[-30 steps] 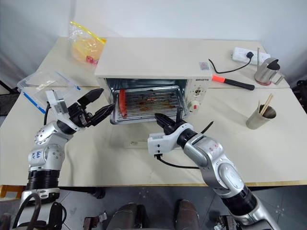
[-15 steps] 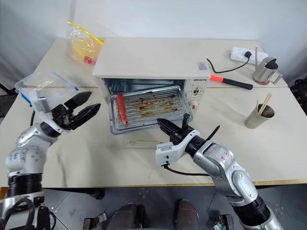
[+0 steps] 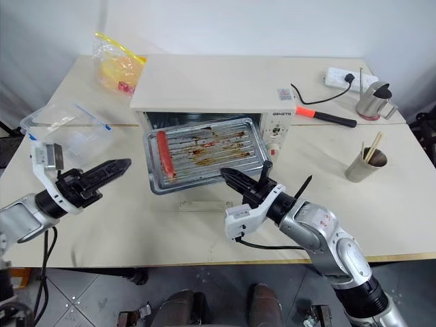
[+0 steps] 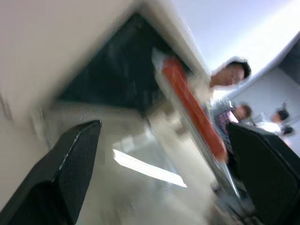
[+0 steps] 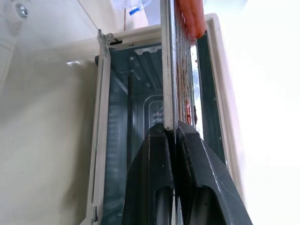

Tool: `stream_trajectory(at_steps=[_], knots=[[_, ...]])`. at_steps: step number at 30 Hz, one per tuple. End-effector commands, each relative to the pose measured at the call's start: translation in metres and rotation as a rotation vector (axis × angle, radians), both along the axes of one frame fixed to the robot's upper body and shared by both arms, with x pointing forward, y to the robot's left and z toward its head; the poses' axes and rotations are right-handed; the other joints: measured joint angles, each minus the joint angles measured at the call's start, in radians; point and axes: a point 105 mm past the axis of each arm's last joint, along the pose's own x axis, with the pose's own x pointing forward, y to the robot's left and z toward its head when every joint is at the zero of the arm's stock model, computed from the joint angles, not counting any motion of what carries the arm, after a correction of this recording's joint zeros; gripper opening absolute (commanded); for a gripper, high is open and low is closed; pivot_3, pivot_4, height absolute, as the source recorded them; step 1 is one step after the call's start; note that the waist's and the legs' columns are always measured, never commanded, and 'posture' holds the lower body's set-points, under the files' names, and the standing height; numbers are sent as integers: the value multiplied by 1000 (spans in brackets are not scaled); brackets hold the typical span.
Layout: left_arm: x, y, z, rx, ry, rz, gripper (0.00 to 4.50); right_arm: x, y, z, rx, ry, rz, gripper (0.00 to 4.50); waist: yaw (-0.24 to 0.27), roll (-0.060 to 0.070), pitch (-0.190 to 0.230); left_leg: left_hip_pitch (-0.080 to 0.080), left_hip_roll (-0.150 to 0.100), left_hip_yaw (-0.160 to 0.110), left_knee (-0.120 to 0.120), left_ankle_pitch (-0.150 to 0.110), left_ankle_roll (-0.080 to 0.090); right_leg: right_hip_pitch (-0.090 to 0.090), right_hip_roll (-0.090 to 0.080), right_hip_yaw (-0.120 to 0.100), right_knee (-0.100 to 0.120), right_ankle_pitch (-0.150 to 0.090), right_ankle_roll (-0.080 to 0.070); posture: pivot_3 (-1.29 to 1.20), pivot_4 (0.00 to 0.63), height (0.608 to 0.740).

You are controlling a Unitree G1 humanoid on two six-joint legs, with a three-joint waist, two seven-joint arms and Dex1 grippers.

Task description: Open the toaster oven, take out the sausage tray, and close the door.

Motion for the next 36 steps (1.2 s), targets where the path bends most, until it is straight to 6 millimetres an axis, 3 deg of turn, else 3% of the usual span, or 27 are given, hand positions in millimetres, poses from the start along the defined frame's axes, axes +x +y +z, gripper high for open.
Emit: stream_trajectory(at_steps=[1,13,29,32,36], knots=[[-11,-8,11,-122,12,-36,4500,-7,-2,13,27,-50,33,17,0,0,0,2,1,0,-1,0,0,2,0,2,0,0,0,0,150,740],[-4,-29,-10,-226,147,-86,4500,-13,3,16,27,-37,82,17,1,0,0,7,-3,2,-1,-1,-1,7,5,11,-3,-1,-1,0,150,740],[7,-42,-24,-184,237,-158,4500,-19,7,20,37,-31,124,17,1,0,0,7,-3,2,-1,-1,-1,7,5,11,-3,-1,-1,0,150,740],[6,-43,-26,-179,241,-168,3882,-18,7,22,38,-36,122,0,1,0,0,7,-3,2,-1,-1,-1,7,5,11,-3,-1,-1,0,150,740],[7,-45,-29,-178,250,-168,2715,-18,8,22,40,-35,128,0,1,0,0,7,-3,2,-1,-1,-1,7,5,11,-4,-1,-1,0,150,740]])
